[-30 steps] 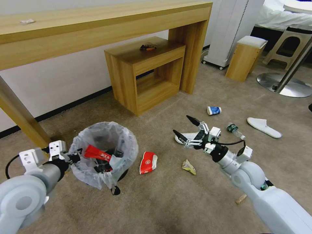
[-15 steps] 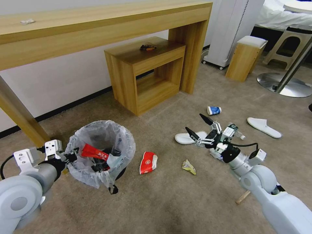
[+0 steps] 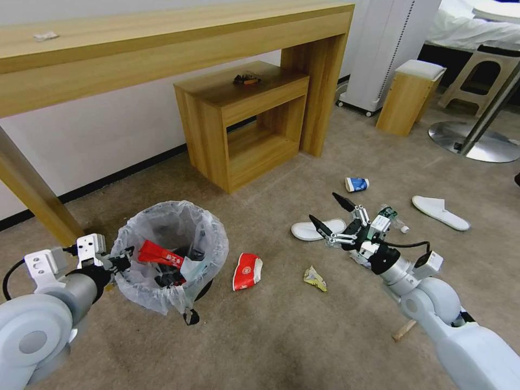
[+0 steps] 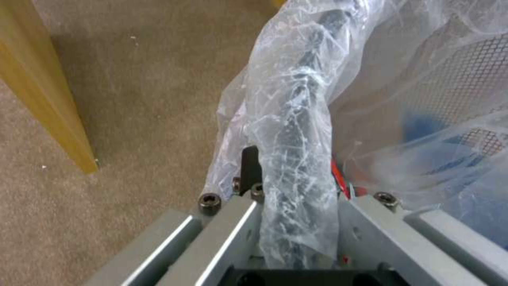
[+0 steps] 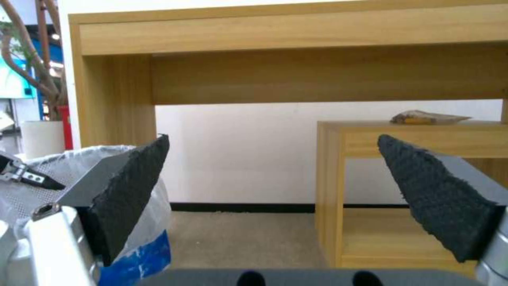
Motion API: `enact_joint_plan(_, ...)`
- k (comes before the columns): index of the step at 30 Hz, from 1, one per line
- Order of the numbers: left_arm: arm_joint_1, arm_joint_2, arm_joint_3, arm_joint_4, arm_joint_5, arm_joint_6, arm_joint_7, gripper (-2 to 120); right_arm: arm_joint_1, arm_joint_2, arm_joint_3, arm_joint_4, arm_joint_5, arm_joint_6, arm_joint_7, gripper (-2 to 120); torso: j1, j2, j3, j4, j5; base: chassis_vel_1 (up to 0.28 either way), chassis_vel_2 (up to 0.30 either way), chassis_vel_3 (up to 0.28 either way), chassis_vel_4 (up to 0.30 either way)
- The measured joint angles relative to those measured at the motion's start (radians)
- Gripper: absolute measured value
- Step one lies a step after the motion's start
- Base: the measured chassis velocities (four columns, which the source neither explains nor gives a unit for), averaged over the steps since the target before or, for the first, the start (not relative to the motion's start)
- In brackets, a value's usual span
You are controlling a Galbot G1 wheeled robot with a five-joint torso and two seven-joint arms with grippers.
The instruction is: Pick up the trash bin and place the garbage on the floor into it.
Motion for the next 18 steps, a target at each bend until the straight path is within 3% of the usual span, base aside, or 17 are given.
enact_joint_plan(18,-0.005,0.001,0.001,0.01,0.003,0.001,0.006,0,0.015,0.006,-0.019,-0.02,-0.002,0.008,-0.006,100,0.0,0.0,0.0,0.0,0.0,-0.042,0.041,0.038,-0.036)
